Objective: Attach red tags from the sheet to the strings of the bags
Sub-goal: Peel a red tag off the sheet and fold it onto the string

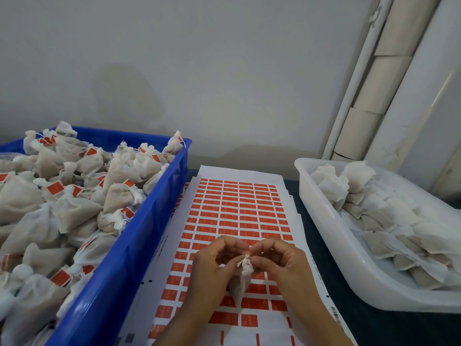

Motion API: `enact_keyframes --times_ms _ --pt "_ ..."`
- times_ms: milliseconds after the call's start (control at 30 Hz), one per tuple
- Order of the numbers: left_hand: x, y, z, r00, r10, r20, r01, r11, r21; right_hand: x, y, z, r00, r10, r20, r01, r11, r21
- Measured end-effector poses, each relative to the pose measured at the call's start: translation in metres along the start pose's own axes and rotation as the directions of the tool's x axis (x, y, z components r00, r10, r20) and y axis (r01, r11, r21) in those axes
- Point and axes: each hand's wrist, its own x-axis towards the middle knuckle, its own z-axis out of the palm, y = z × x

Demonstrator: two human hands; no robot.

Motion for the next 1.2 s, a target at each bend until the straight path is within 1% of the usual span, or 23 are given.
enact_keyframes --times_ms 100,167,267,333,367,400,500,600,667,767,867,1033,1200 --pt "0.000 -0.001 0.000 1.000 -0.026 -0.008 0.025 0.999 -0.025 -0.002 -0.001 0.001 0.999 -0.041 -0.010 0.040 0.999 -0.025" --pt "0.001 -0.001 -0.001 0.999 -0.037 -0.012 0.037 0.999 -0.031 -0.003 -0.001 0.002 0.996 -0.088 -0.019 0.086 0.993 -0.084" --pt "0.002 -0.002 -0.001 0.999 -0.041 -0.010 0.041 0.999 -0.006 -0.003 -0.002 0.001 0.981 -0.194 -0.009 0.187 0.955 -0.229" --pt "0.002 -0.003 -0.001 0.999 -0.037 -0.010 0.038 0.999 0.023 -0.002 -0.001 -0.001 0.959 -0.281 0.032 0.272 0.888 -0.371" --pt "0.002 -0.003 -0.001 0.999 -0.033 -0.009 0.033 0.999 0.036 -0.002 0.000 -0.002 0.953 -0.298 0.052 0.292 0.862 -0.415" --pt "0.002 -0.003 -0.002 1.000 -0.026 -0.008 0.026 0.999 0.048 -0.002 0.000 -0.002 0.955 -0.291 0.059 0.288 0.855 -0.431" --pt "0.002 -0.004 -0.002 1.000 -0.001 -0.008 0.002 0.997 0.076 -0.003 0.002 -0.001 0.972 -0.232 0.040 0.228 0.887 -0.401" --pt "0.001 -0.003 -0.002 1.000 0.025 -0.005 -0.024 0.995 0.092 -0.003 0.001 0.000 0.983 -0.176 0.058 0.185 0.899 -0.397" --pt "0.001 -0.002 -0.001 0.999 0.045 -0.012 -0.044 0.995 0.092 -0.003 0.000 0.002 0.990 -0.128 0.061 0.141 0.927 -0.348" --pt "0.002 -0.001 0.000 0.998 0.066 -0.020 -0.064 0.993 0.096 -0.003 -0.001 0.006 1.000 -0.017 0.005 0.018 0.984 -0.176" --pt "0.002 -0.001 0.001 0.998 0.064 0.015 -0.065 0.993 0.094 -0.003 -0.002 0.009 0.997 0.067 -0.034 -0.068 0.997 -0.045" --pt "0.002 -0.005 0.002 0.998 0.035 0.046 -0.038 0.997 0.070 -0.007 0.002 0.017 0.967 0.249 -0.056 -0.236 0.955 0.178" --pt "0.004 -0.008 0.002 0.997 -0.009 0.077 0.006 0.999 0.036 -0.006 0.003 0.014 0.945 0.317 -0.083 -0.266 0.889 0.372"
